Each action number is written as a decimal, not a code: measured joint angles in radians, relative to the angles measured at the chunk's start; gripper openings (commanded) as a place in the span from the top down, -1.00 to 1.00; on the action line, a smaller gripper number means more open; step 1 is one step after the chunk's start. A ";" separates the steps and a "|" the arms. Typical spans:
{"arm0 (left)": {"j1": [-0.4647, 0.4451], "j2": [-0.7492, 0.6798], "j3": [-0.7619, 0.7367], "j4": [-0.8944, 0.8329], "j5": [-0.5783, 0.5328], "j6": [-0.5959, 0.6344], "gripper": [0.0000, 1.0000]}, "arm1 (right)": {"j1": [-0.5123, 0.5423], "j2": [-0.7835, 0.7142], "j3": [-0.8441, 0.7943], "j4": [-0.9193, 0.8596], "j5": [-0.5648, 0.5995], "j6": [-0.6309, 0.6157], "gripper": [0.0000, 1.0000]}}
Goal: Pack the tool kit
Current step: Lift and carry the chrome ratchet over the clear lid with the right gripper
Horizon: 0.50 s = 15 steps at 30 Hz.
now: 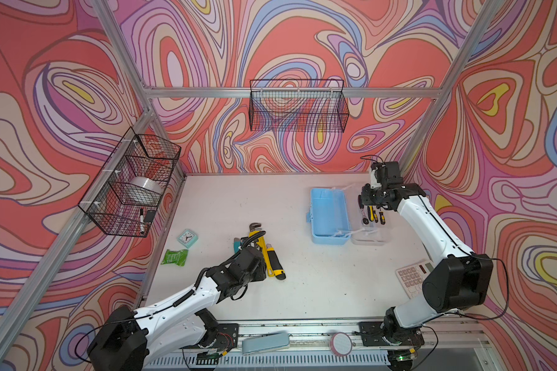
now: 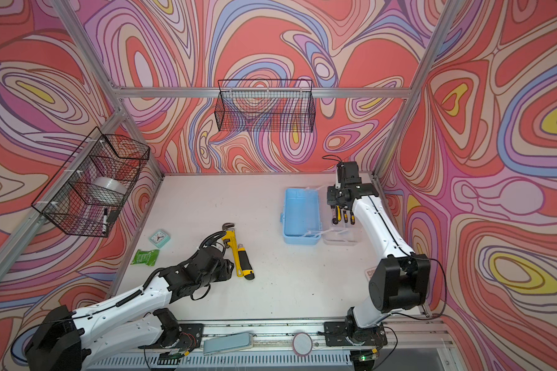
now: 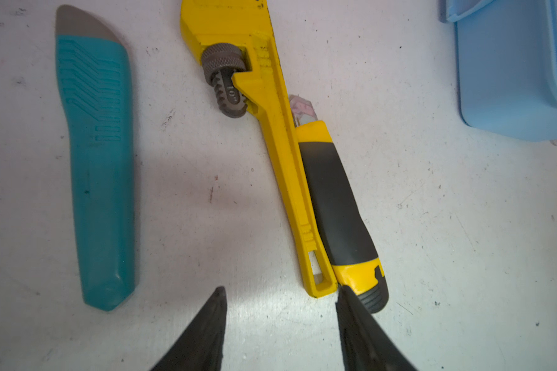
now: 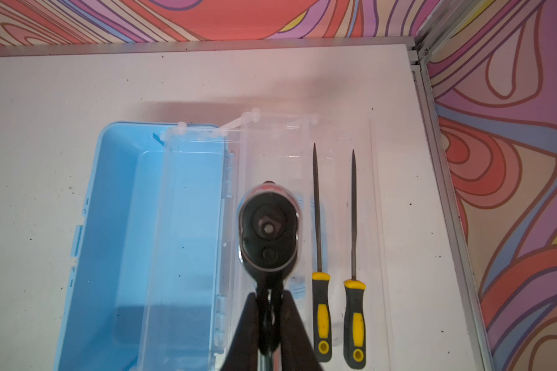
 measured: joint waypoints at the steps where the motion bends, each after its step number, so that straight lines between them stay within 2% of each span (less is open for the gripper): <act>1: 0.000 0.001 0.000 0.003 0.002 0.002 -0.12 | -0.001 0.003 0.000 0.003 0.000 -0.010 1.00; 15: 0.000 0.001 0.000 0.006 0.009 0.010 -0.14 | -0.024 0.103 -0.004 0.045 0.040 -0.091 1.00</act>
